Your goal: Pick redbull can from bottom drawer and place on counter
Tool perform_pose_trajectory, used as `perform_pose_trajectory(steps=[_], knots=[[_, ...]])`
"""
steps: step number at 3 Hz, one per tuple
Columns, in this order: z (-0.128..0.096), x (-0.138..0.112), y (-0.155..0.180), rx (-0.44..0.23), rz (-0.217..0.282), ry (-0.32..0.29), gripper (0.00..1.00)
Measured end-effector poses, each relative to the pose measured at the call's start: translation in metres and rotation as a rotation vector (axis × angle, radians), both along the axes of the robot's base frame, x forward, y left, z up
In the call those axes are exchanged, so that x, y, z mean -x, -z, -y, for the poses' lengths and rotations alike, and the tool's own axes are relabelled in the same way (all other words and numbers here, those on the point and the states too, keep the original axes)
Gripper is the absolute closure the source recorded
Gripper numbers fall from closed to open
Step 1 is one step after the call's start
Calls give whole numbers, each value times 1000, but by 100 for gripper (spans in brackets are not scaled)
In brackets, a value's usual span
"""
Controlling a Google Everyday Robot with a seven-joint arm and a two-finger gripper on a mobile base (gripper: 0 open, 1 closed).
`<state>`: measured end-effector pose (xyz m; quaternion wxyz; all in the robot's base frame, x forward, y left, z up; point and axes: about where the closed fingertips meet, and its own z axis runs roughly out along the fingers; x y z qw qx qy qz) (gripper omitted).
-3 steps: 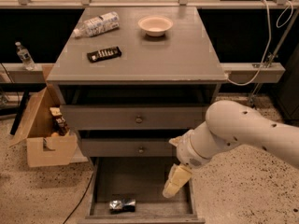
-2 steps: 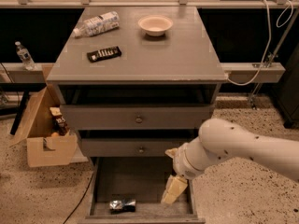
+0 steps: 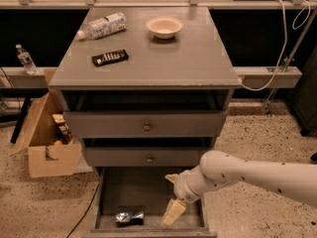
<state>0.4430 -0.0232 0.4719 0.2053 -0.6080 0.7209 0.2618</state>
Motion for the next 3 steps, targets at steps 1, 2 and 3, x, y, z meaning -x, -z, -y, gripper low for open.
perform_pose_trajectory(steps=[1,2,3], knots=[[-22,-1,52,-10,-61,8,0],[-23,-6,61,-12,-57,-4,0],[-28,-39,119,8,-55,-8,0]])
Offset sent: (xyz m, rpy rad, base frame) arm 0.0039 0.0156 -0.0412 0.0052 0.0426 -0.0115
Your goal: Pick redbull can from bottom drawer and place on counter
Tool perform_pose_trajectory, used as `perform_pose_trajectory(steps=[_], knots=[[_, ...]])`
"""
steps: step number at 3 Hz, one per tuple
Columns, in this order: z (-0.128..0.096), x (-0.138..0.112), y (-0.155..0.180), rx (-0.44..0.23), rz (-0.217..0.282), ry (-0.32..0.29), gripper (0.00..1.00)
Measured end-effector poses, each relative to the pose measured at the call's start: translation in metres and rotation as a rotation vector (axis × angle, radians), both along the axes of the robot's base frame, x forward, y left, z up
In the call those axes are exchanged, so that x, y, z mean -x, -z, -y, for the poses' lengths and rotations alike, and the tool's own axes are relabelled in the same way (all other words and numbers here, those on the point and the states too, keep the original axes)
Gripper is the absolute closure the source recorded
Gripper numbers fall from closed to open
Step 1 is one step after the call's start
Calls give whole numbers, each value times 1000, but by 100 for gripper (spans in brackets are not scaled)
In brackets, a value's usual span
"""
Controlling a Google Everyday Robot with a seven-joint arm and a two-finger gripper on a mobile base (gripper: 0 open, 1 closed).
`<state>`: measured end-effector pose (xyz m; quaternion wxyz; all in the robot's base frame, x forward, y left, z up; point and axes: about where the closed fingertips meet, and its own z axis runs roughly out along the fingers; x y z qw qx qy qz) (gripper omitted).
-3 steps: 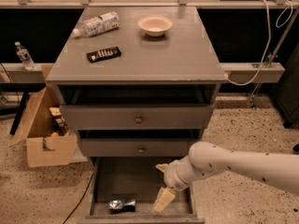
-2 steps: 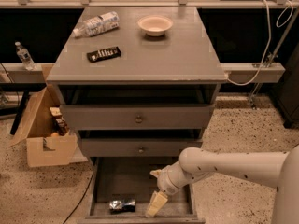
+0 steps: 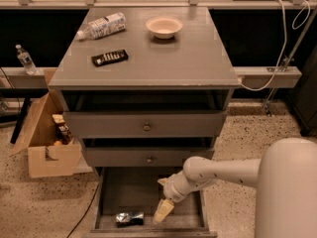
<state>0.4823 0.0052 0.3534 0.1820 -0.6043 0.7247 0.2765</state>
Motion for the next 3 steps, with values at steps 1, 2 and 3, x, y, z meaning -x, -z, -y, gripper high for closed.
perform_pose_trajectory(steps=[1,2,3], knots=[[-7,-34,66,5,29,37,0],[-34,-63,128,-26,90,74,0],[-37,-63,130,-24,91,69,0]])
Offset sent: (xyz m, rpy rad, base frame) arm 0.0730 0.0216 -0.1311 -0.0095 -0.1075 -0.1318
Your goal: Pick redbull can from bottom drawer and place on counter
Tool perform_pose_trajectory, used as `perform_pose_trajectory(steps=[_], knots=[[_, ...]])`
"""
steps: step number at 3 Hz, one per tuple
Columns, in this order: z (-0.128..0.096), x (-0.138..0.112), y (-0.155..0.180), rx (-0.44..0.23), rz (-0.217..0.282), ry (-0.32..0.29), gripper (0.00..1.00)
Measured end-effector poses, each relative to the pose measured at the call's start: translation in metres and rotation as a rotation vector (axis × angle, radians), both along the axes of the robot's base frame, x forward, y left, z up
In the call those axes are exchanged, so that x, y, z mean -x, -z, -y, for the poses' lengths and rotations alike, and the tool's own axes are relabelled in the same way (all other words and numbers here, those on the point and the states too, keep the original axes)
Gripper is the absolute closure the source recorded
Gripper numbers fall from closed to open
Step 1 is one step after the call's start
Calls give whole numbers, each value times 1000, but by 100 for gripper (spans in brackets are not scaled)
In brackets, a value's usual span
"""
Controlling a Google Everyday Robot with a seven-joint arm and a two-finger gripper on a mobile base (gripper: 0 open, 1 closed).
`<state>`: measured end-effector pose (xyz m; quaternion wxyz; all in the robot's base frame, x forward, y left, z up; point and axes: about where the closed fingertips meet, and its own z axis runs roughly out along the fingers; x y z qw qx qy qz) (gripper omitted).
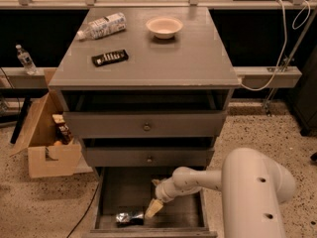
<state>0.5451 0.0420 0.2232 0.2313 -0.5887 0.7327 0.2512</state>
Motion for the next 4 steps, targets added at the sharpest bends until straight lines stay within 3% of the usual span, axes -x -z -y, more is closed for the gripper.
perform_pose_trajectory(steps=[2,4], knots=[[-41,-2,37,26,12,-66,0],[-76,19,72,87,17,-110,0]])
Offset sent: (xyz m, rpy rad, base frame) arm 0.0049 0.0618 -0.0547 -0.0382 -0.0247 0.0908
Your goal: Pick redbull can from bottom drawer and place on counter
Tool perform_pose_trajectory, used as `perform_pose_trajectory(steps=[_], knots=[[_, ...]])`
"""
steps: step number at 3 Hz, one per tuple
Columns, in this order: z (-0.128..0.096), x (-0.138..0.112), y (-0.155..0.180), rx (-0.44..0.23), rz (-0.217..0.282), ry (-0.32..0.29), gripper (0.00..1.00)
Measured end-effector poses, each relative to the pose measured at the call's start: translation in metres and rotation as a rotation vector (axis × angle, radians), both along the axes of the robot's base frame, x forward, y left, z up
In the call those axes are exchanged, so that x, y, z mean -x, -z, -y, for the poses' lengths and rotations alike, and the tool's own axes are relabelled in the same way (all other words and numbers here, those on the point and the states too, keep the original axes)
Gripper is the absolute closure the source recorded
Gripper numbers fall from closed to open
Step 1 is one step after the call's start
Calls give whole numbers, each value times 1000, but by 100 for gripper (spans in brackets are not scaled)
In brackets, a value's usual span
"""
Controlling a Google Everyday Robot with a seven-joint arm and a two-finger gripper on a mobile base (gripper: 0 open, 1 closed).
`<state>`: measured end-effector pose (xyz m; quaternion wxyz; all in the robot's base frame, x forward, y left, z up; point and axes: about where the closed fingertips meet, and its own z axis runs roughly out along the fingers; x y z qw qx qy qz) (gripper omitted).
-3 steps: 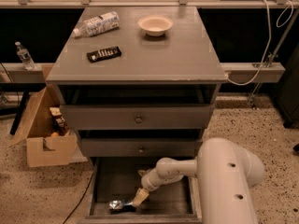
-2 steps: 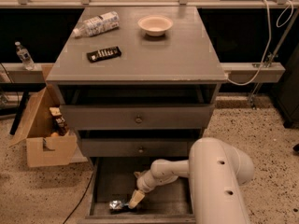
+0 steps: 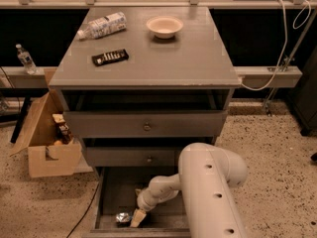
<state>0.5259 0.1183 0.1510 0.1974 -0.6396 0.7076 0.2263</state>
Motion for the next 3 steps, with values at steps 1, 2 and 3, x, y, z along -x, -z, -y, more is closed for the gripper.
perform_pose_trajectory(steps=[1,2,3], knots=[[-9,6,13,21,-8,-8,0],[-16,11,24,35,-19,-17,18],[-19,13,35,50,-33,-20,43]])
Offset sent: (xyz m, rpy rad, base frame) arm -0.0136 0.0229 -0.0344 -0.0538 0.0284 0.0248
